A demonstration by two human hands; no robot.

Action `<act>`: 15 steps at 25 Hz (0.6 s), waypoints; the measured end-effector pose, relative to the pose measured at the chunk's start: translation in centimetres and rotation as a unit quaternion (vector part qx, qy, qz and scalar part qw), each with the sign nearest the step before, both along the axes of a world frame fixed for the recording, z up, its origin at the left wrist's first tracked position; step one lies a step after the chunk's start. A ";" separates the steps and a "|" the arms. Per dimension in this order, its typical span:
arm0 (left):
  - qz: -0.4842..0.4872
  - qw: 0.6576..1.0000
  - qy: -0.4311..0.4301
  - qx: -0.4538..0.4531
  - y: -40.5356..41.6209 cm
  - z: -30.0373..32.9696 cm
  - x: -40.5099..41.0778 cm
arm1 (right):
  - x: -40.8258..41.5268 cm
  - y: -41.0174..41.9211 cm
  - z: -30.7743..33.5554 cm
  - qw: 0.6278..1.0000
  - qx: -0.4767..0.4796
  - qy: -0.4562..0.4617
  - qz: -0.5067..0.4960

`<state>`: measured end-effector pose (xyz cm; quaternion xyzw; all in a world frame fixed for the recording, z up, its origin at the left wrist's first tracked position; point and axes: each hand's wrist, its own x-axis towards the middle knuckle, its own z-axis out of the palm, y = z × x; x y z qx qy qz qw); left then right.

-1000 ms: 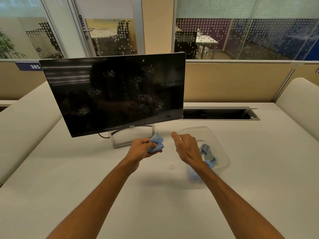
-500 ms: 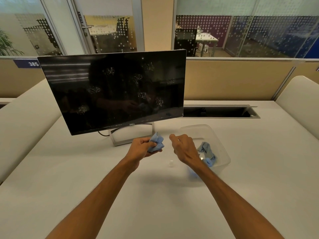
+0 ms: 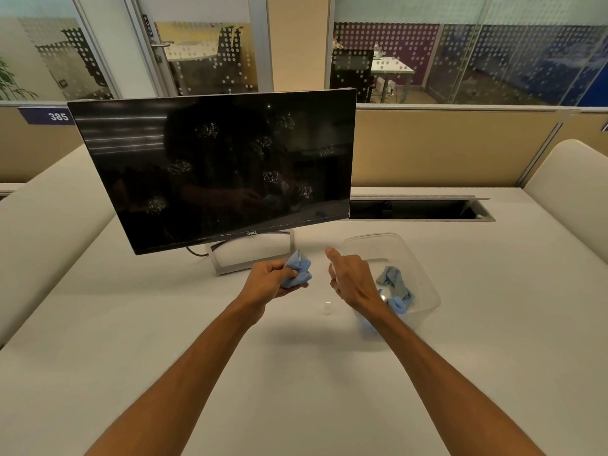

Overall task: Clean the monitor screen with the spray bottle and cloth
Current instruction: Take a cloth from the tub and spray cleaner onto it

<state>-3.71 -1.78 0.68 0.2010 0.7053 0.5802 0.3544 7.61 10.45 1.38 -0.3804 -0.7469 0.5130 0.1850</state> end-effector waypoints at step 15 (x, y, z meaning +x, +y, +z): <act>-0.009 1.000 -0.007 -0.002 -1.3 -0.5 0.6 | 4.0 -4.5 -3.0 0.992 -0.083 0.078 -0.049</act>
